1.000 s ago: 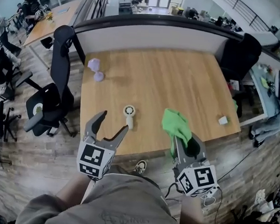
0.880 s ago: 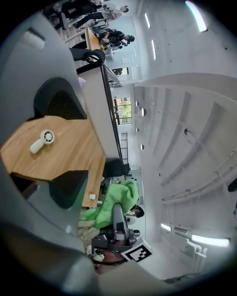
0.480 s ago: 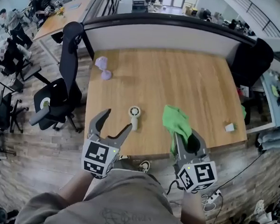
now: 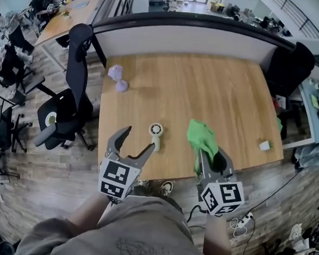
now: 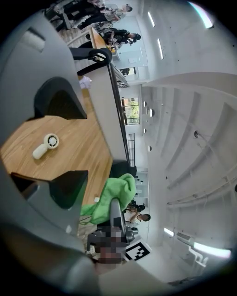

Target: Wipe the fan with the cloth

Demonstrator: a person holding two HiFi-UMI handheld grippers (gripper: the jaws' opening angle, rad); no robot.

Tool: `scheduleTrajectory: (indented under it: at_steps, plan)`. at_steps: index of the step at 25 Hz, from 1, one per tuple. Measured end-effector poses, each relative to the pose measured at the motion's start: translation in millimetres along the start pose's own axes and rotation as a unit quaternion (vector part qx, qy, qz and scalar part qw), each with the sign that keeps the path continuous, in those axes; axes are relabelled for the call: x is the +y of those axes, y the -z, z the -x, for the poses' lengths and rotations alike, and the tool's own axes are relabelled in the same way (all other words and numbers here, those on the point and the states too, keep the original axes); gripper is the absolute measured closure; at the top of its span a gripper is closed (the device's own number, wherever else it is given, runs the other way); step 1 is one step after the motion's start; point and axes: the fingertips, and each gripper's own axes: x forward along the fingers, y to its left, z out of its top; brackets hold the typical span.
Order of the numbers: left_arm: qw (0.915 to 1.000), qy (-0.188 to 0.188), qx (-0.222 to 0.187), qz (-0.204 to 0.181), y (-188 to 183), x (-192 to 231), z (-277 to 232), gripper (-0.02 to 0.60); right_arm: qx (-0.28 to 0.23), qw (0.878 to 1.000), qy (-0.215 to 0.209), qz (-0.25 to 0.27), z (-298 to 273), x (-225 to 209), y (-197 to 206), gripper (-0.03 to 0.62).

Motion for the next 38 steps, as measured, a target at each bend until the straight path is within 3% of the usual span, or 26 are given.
scheduleTrajectory:
  at_steps: [13, 19, 23, 27, 35, 38]
  plan:
    - [0.9965, 0.019, 0.071, 0.041, 78.3, -0.4, -67.7, 0.233, 0.053, 0.998, -0.04, 0.009, -94.8, 5.4, 29.0, 0.494]
    - [0.9862, 0.046, 0.129, 0.094, 143.9, -9.0, -103.2, 0.233, 0.088, 0.994, -0.061, 0.026, -135.4, 9.1, 56.1, 0.494]
    - [0.9811, 0.054, 0.166, 0.084, 190.1, -18.1, -123.5, 0.233, 0.107, 0.991, -0.068, 0.029, -156.6, 10.7, 77.2, 0.494]
    - [0.9792, 0.063, 0.184, 0.06, 213.7, -25.3, -143.1, 0.233, 0.125, 0.989, -0.082, 0.02, -173.1, 17.9, 98.6, 0.494]
    - [0.9709, 0.074, 0.201, 0.107, 249.0, -30.3, -171.0, 0.233, 0.152, 0.984, -0.093, 0.014, -199.4, 23.6, 146.2, 0.494]
    - [0.9723, 0.083, 0.202, 0.085, 253.3, -26.6, -178.0, 0.235, 0.153, 0.983, -0.097, 0.011, -210.2, 23.7, 159.2, 0.494]
